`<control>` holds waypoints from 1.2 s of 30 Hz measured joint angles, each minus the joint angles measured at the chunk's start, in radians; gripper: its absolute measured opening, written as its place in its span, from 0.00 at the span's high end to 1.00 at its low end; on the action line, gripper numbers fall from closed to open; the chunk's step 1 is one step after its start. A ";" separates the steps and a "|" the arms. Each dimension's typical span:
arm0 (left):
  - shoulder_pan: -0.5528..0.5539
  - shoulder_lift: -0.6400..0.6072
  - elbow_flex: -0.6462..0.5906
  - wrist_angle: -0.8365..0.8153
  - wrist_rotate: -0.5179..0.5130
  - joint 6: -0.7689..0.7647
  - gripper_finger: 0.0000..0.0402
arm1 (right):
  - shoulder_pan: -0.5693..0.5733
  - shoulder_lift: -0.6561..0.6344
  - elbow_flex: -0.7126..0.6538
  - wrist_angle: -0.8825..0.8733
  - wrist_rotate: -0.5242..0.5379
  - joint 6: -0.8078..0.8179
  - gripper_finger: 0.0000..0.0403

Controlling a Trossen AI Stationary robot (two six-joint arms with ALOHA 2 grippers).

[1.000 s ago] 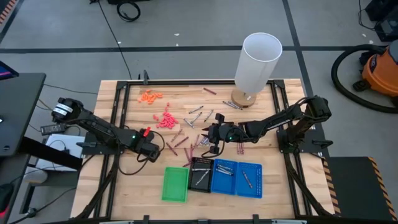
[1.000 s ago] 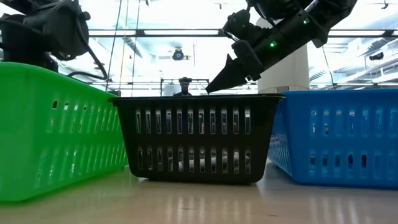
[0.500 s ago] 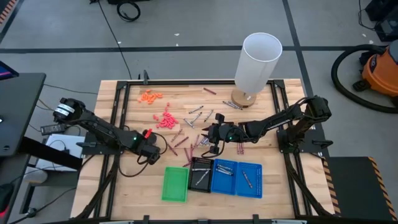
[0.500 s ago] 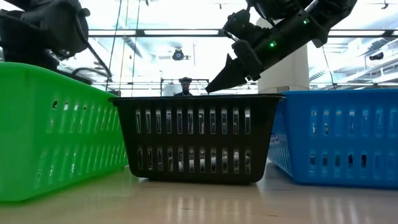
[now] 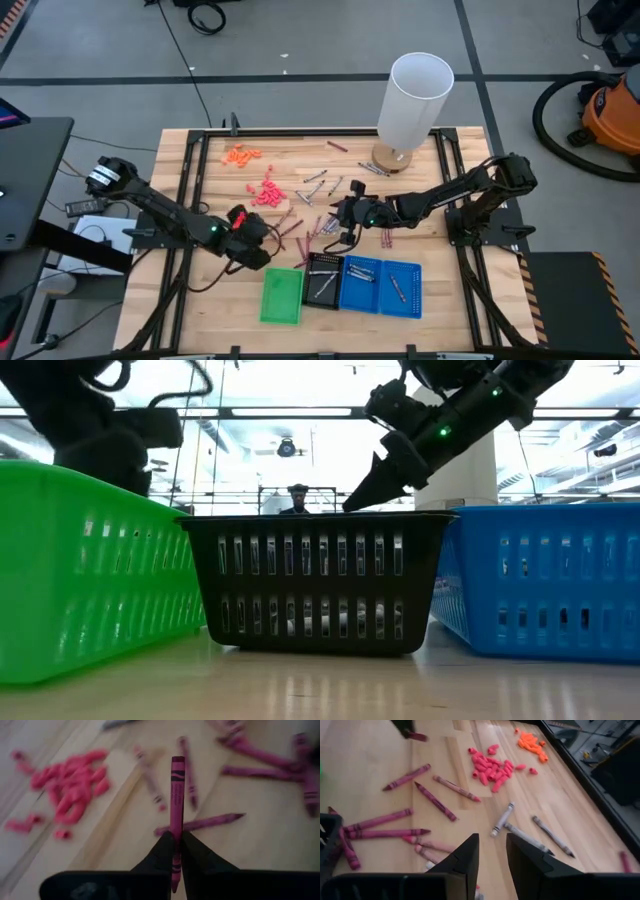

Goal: Sort crayons
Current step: Put the red crayon into the green bin

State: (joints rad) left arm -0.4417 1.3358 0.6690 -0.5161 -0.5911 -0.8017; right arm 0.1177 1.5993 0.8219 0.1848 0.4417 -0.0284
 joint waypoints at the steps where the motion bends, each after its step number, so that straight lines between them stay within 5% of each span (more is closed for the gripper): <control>1: -0.001 0.000 -0.001 0.039 -0.001 0.043 0.96 | 0.000 -0.013 0.000 -0.025 0.015 0.004 0.74; 8: 0.009 0.000 0.000 0.346 0.020 0.324 0.96 | 0.000 -0.101 0.000 -0.186 0.093 0.073 0.74; 15: 0.084 0.026 0.001 0.512 0.191 0.455 0.96 | 0.000 -0.145 0.000 -0.317 0.072 0.186 0.74; 18: 0.102 0.025 0.000 0.506 0.191 0.461 0.96 | 0.022 -0.160 -0.033 -0.187 -0.008 0.202 0.74; 27: 0.159 0.024 0.001 0.703 0.191 0.584 0.96 | 0.070 -0.151 -0.218 0.583 -0.099 0.121 0.72; 36: 0.188 0.065 0.000 0.926 0.193 0.676 0.96 | 0.084 -0.126 -0.218 0.708 -0.129 0.078 0.65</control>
State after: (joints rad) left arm -0.2539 1.4008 0.6689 0.4097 -0.3981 -0.1253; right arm 0.2014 1.4738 0.6037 0.8929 0.3122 0.0497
